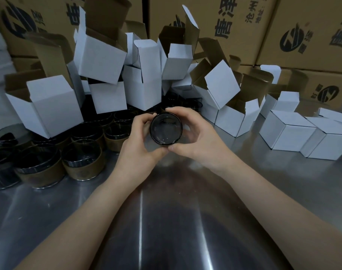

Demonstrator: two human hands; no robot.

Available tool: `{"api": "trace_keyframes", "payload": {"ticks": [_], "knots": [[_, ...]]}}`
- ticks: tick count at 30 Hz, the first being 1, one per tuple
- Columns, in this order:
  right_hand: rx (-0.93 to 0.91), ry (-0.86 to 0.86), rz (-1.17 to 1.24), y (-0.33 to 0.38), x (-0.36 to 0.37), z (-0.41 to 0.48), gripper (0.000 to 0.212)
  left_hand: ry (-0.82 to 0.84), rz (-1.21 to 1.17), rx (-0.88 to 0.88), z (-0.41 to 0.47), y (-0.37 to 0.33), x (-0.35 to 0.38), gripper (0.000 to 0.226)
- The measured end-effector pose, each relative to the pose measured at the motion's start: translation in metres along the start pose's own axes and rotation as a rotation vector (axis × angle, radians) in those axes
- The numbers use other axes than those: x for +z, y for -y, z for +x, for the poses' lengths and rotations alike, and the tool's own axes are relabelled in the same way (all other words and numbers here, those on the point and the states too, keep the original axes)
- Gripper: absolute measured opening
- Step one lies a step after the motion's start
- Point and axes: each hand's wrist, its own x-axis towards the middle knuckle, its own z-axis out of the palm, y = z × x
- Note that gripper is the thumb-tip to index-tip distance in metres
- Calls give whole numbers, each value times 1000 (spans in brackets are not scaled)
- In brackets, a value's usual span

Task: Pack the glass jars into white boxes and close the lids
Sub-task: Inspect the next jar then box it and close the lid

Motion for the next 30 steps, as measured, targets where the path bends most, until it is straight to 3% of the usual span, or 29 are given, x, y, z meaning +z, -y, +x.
{"api": "trace_keyframes", "payload": {"ticks": [11,16,24,30], "knots": [[78,-36,70,5,-6,-1,73,88,-96,-64,-2,-7,2,70],[96,-72,29,6,-5,-2,71,54,-28,-21,-3,-12,2,106],[76,-70,-163,4,0,-3,82,31,354,153,-4,-18,2,77],[32,-60,-229,5,5,-2,87,-21,371,149,-3,-17,0,70]]}}
